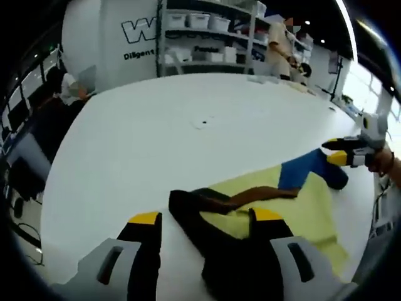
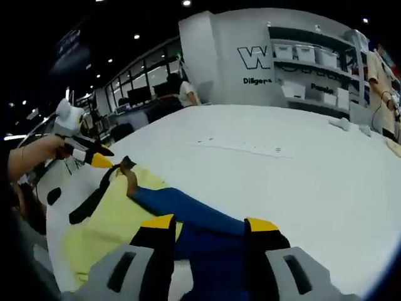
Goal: Fold the garment on the visible template until the final outline fits inside the template.
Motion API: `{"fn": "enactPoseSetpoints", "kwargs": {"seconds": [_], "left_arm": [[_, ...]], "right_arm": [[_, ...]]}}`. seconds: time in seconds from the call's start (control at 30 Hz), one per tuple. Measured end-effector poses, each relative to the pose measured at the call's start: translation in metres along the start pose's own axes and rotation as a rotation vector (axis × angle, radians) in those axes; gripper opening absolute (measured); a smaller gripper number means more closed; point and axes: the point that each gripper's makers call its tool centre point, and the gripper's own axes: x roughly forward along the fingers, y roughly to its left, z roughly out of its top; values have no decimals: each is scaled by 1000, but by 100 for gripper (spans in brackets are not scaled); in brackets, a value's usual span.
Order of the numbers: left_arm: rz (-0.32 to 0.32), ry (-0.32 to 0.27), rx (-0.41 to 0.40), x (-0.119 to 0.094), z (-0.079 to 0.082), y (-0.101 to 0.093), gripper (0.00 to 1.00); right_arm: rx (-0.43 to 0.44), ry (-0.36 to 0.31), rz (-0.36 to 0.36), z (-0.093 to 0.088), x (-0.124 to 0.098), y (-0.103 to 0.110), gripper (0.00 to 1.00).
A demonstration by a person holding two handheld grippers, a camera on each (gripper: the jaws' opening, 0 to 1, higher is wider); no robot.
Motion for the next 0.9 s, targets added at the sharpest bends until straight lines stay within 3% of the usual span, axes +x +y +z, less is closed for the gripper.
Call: {"fn": "enactPoseSetpoints", "kwargs": {"seconds": [0.23,0.5,0.8,0.9], "left_arm": [[-6,30,-31,-6,-14,-9,53],[-18,46,-107,-15,-35,-19,46],[-22,54,-201,-10,-52,-36,40],[-31,81,-228,-6,-59,-44,39]], "right_arm": [[-53,4,51,3,8,24,46],[-207,13,101,5,26,58,42],[-308,28,90,4,46,68,36],[-365,41,87,2,52,70,31]]}}
